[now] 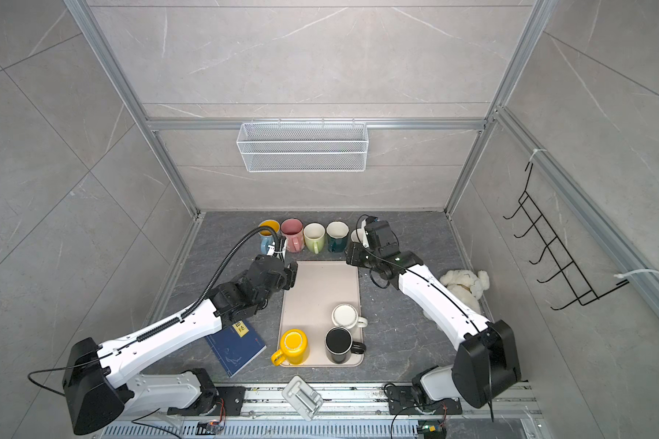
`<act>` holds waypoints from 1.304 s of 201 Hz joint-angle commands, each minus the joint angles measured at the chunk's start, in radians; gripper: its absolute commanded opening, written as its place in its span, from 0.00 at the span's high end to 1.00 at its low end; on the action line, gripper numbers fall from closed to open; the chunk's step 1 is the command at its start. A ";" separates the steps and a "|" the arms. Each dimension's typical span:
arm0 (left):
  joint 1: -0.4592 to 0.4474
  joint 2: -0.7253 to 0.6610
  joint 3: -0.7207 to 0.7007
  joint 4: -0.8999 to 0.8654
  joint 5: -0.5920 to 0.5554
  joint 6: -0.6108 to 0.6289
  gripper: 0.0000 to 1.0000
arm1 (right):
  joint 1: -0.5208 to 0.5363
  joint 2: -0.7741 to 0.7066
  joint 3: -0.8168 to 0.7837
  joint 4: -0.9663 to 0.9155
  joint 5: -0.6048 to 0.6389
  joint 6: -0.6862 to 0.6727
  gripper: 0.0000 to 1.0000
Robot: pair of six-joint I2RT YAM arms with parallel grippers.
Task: Turn the mug right side up
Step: Place the mug at the top-center of the table, then pick up the mug from the tray.
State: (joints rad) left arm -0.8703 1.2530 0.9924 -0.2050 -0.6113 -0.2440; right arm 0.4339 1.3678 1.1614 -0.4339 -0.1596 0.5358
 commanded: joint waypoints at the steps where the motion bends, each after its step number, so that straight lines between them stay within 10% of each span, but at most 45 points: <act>1: 0.006 0.005 0.018 -0.009 0.031 -0.066 0.28 | 0.005 -0.063 0.040 -0.185 -0.156 0.125 0.43; 87: 0.008 -0.053 0.004 -0.118 0.000 -0.178 0.28 | -0.022 -0.136 0.094 -0.462 -0.264 0.356 0.42; 262: 0.019 -0.024 0.017 -0.222 -0.041 -0.250 0.27 | -0.193 -0.154 -0.344 -0.330 -0.433 0.673 0.44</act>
State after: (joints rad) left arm -0.8604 1.2263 0.9916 -0.4061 -0.6254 -0.4683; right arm 0.2470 1.1980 0.8474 -0.8375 -0.5613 1.1149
